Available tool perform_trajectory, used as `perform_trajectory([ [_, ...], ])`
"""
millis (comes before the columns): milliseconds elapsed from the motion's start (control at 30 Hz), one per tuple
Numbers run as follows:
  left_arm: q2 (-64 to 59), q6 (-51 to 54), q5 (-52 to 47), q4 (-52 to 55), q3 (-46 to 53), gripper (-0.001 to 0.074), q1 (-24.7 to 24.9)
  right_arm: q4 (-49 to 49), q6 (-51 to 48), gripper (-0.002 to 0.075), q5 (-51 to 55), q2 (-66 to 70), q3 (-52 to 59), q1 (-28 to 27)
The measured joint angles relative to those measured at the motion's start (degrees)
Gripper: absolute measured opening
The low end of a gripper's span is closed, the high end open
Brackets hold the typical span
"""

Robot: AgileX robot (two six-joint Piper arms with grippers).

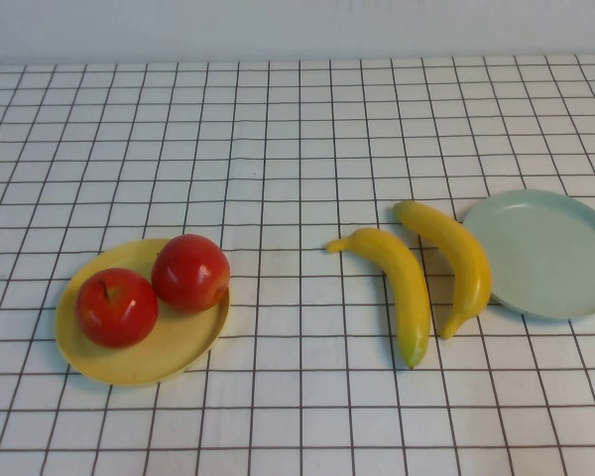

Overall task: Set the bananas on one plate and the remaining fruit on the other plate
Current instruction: Put another type of fruit in the right plate

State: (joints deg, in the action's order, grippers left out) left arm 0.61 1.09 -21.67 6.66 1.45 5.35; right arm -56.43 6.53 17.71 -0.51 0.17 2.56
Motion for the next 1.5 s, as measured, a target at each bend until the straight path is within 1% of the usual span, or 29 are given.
perform_trajectory([
  [67, 0.0, 0.0, 0.0, 0.0, 0.0, 0.0, 0.0, 2.3, -3.4, -0.0016, 2.1, 1.6, -3.4, 0.0],
  [133, 0.0, 0.0, 0.0, 0.0, 0.0, 0.0, 0.0, 7.2, -5.7, -0.0016, 5.7, 4.8, -8.0, 0.0],
  [367, 0.0, 0.0, 0.0, 0.0, 0.0, 0.0, 0.0, 32.2, -8.9, -0.0016, 28.0, 27.7, -29.2, 0.0],
  [500, 0.0, 0.0, 0.0, 0.0, 0.0, -0.0001, 0.0, 41.1, -11.0, -0.0016, 38.0, 40.8, -39.9, 0.0],
  [600, 0.0, 0.0, 0.0, 0.0, 0.0, 0.0, 0.0, 43.5, -13.7, -0.0016, 43.6, 49.8, -45.8, 0.0],
  [733, 0.0, 0.0, 0.0, 0.0, 0.0, 0.0, 0.0, 44.6, -16.2, -0.0016, 46.9, 60.5, -52.6, 0.7],
  [833, 0.0, 0.0, 0.0, 0.0, 0.0, -0.0001, 0.0, 47.8, -16.3, -0.0016, 47.5, 66.6, -57.1, 3.9],
  [967, 0.0, 0.0, 0.0, 0.0, 0.0, -0.0001, 0.0, 53.3, -13.7, -0.0016, 47.5, 74.5, -63.1, 9.9],
  [1067, 0.0, 0.0, 0.0, 0.0, 0.0, -0.0001, 0.0, 55.4, -13.2, -0.0016, 47.6, 81.0, -67.4, 13.6],
  [1300, 0.0, 0.0, 0.0, 0.0, 0.0, -0.0001, 0.0, 57.0, -17.6, -0.0009, 51.8, 95.5, -78.1, 17.9],
  [1400, 0.0, 0.0, 0.0, 0.0, 0.0, -0.0001, 0.0, 57.7, -18.4, 0.0037, 51.9, 100.5, -82.1, 19.1],
  [1467, 0.0, 0.0, 0.0, 0.0, 0.0, -0.0001, 0.0, 57.8, -18.5, 0.0108, 51.9, 102.7, -84.7, 19.4],
  [1500, 0.0, 0.0, 0.0, 0.0, 0.0, -0.0001, 0.0, 57.8, -18.5, 0.0156, 51.9, 103.7, -85.9, 19.5],
])
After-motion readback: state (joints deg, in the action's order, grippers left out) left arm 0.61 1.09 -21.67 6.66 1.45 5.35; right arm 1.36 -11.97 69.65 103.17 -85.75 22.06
